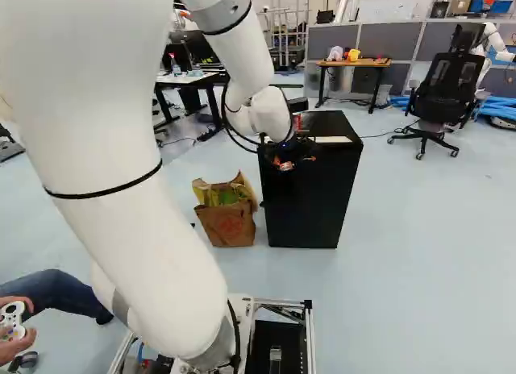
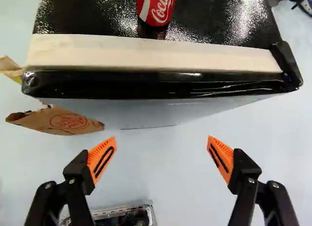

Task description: Grab a drink from the fridge

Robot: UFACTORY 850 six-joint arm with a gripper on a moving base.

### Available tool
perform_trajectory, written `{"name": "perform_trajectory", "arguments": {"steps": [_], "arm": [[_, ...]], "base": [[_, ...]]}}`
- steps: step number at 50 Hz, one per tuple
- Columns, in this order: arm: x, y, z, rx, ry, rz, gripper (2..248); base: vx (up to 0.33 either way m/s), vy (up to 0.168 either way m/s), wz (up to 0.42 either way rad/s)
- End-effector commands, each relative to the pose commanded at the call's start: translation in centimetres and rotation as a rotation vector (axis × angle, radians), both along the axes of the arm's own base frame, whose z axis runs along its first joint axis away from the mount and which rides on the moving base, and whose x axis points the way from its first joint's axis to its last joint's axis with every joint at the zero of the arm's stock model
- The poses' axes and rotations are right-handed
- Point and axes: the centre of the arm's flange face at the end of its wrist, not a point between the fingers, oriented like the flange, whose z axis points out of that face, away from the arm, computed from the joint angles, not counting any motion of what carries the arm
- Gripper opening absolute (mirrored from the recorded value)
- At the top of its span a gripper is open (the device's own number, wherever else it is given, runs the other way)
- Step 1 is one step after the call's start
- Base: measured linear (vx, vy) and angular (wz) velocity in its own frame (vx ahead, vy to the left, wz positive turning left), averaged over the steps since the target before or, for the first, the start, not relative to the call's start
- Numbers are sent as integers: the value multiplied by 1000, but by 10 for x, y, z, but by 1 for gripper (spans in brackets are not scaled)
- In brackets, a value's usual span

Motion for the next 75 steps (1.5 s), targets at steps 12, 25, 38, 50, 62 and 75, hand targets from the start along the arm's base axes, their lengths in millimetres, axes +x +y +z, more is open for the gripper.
{"name": "perform_trajectory", "arguments": {"steps": [12,25,38,50,62,75], "arm": [[-16,10,4,11,-72,-3,247],[-27,19,9,22,-156,-5,247],[-29,23,14,30,-243,-9,247],[-25,23,19,34,-326,-16,247],[-21,22,25,37,-407,-26,247],[-15,21,20,47,-461,-40,247]], "base": [[0,0,0],[0,0,0],[0,0,0],[0,0,0],[0,0,0],[0,0,0]]}}
